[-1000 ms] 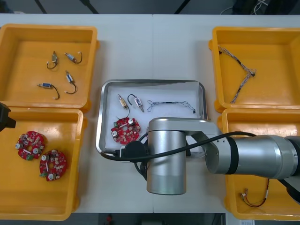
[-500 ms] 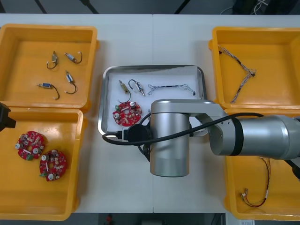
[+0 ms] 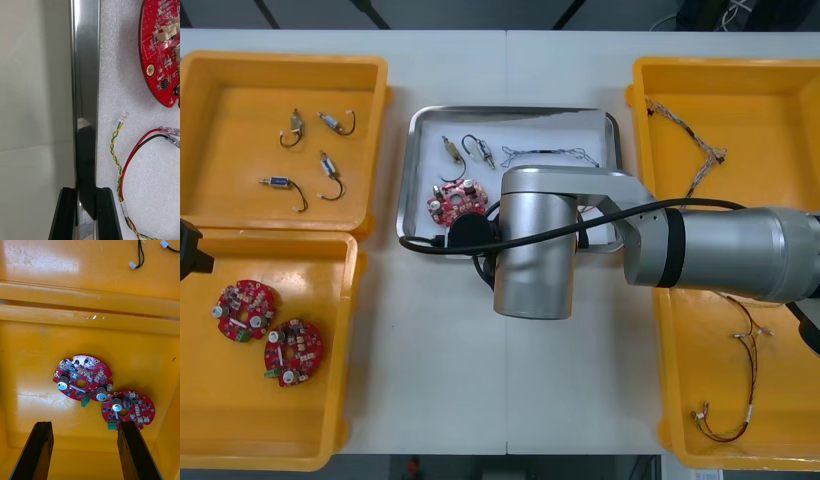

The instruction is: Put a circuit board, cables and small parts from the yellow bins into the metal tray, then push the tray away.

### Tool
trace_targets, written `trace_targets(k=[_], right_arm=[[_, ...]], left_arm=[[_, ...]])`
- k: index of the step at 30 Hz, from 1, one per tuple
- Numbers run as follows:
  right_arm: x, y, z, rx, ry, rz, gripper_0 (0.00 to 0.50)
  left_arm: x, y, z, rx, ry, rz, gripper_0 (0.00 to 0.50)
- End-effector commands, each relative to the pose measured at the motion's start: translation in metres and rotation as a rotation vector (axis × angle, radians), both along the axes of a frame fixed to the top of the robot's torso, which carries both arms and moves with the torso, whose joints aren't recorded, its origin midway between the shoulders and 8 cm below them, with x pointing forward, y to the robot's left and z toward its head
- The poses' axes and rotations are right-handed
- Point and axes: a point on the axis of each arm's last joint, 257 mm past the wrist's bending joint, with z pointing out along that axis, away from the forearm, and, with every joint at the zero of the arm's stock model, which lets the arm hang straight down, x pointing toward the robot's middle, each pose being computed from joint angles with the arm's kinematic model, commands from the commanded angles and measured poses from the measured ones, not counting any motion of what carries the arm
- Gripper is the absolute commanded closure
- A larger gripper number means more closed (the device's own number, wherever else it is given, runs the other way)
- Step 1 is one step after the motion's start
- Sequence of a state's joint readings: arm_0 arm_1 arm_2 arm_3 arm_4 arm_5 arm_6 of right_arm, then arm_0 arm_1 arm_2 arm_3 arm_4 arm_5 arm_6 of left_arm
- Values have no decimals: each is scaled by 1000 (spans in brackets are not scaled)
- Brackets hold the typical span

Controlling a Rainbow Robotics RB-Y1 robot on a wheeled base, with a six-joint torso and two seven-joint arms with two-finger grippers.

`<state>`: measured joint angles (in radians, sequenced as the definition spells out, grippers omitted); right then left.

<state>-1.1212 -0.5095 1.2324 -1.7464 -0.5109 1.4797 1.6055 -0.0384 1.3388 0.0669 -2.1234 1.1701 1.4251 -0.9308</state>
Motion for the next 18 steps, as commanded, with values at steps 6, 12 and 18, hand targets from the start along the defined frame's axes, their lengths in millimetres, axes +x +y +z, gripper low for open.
trace_targets(k=[6, 12, 18], right_arm=[[43, 7, 32, -22, -81, 73, 500], [62, 4, 42, -20, -86, 66, 500], [82, 5, 60, -27, -125, 77, 500]], left_arm=[[-1, 16, 13, 56, -2, -12, 0], [-1, 16, 13, 56, -2, -12, 0], [-1, 16, 13, 56, -2, -12, 0]])
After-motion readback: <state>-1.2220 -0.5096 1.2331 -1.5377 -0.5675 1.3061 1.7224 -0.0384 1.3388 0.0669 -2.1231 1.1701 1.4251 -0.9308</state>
